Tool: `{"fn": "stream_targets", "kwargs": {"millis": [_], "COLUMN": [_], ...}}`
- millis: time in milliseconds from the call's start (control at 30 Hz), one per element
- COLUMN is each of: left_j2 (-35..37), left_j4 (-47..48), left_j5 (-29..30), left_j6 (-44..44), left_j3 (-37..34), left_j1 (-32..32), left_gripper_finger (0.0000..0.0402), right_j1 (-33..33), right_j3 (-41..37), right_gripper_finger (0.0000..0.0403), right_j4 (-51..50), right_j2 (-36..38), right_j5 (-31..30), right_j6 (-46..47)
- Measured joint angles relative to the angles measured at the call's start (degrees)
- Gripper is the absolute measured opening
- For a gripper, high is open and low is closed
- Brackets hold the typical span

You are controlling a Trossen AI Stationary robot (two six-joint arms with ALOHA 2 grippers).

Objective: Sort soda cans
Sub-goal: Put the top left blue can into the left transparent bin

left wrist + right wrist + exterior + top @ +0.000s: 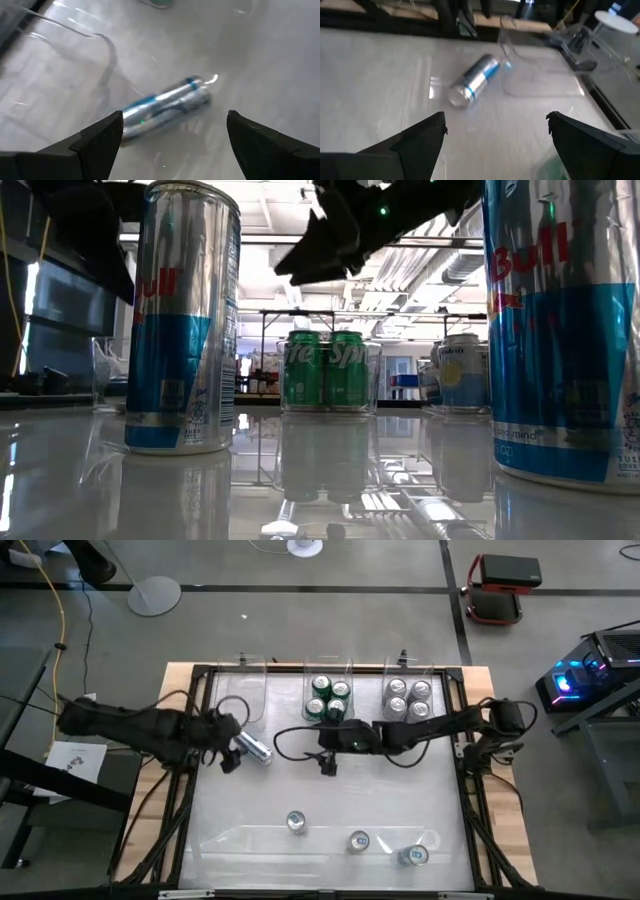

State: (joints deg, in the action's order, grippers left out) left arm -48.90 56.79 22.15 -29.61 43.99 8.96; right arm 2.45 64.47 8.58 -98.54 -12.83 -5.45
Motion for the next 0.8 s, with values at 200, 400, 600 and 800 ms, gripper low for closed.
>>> {"fn": "stream_targets", "kwargs": {"millis": [200, 400, 600, 800], "left_j2": [-6.79, -12.43, -20.29, -30.25], "left_j4": [5.79, 2.55, -17.8, -22.58], "left_j5": [0.5, 5.24, 12.13, 12.03], "left_j6": [-23.36, -26.93, -17.98, -21.06], "left_j3": [0.0, 0.0, 0.0, 0.0], "left_j1": [6.32, 8.16, 6.74, 3.79], "left_gripper_finger": [0.033, 0.0327, 0.0296, 0.0228], "right_j1": [1.48, 1.58, -0.66, -1.71], "right_j3": [-0.02, -0.02, -0.02, -0.02], "right_gripper_finger": [0.0344, 0.0344, 0.0344, 0.0344], "right_j4": [-7.08, -10.21, -11.9, -12.52], "right_j2": [0.28, 0.34, 0.37, 0.39], "right_j5": [-7.93, -15.62, -13.46, -7.89], "right_j6": [-3.54, -10.01, -12.54, -13.79]}}
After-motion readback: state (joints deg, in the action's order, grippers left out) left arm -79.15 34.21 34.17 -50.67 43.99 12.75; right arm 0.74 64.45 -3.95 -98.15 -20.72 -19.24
